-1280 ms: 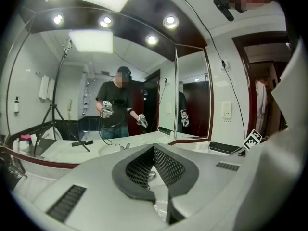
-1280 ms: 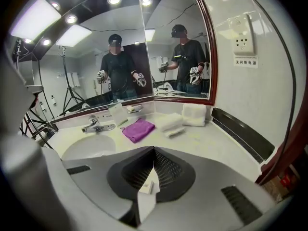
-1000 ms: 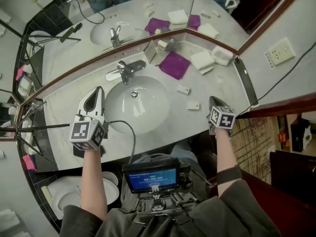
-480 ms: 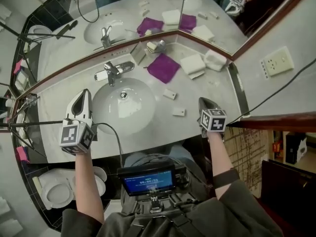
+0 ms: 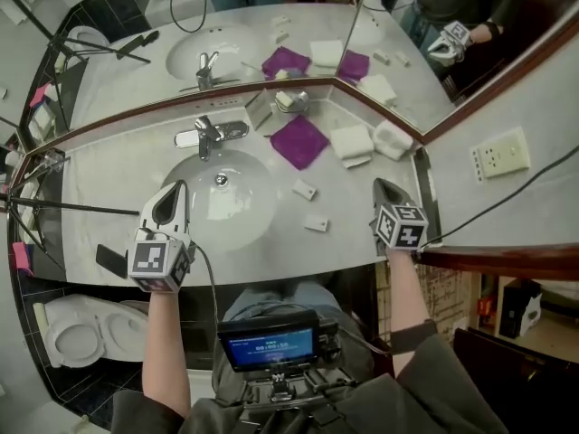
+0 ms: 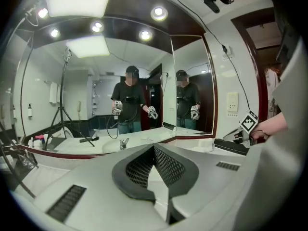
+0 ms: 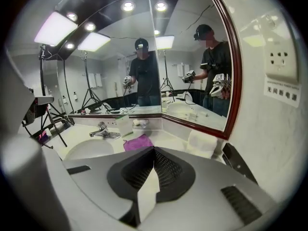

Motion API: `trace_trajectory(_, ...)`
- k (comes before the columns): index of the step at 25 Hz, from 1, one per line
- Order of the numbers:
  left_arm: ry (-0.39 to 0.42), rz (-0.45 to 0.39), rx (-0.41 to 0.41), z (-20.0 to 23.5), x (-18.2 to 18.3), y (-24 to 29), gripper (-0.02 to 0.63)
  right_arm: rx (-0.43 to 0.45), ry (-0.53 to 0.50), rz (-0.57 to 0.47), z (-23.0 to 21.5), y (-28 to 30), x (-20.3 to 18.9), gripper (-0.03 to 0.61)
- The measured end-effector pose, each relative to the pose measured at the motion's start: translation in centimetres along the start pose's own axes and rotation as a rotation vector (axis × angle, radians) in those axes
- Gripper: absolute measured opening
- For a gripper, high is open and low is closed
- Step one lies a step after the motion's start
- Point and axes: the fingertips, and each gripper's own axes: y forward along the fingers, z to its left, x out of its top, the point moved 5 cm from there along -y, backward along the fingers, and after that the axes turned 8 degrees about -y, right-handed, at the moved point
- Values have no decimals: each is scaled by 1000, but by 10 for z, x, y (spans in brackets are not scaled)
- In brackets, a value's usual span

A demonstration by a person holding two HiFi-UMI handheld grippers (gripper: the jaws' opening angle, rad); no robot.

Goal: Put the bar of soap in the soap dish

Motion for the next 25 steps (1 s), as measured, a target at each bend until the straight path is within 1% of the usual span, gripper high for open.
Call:
trace_trajectory(1, -7, -2, -9, -1, -3, -2, 1, -2, -27, -9, -1, -2, 10, 17)
trace_trajectory(4, -39, -11, -36, -9, -12, -3, 1, 2, -168, -33, -6, 0, 53, 17)
trace_trajectory(8, -37, 22, -88, -17, -27, -2, 1, 50, -328, -75, 0, 12, 111, 17)
trace_trajectory(12, -30, 26, -60, -28, -34, -4, 1, 96, -563, -92, 8, 35, 158, 17)
trace_trajectory(14, -42, 15, -27, -35, -36, -2, 1, 112, -680, -93, 16, 53, 178, 18)
trace_trajectory(16, -78, -1, 34, -43, -39, 0, 1, 153, -814, -92, 27, 75, 187, 20)
trace_trajectory(17, -95, -6, 62, -46, -41, 3, 1, 194, -887, -94, 35, 88, 188, 23)
trace_trajectory(20, -124, 2, 107, -62, -53, 15, 1, 328, -1108, -78, 57, 129, 182, 115)
trace_trajectory(22, -144, 13, 120, -74, -61, 23, 1, 403, -1235, -58, 68, 152, 175, 147)
trace_trajectory(25, -181, 22, 144, -85, -73, 32, 1, 488, -1412, -40, 82, 189, 167, 201)
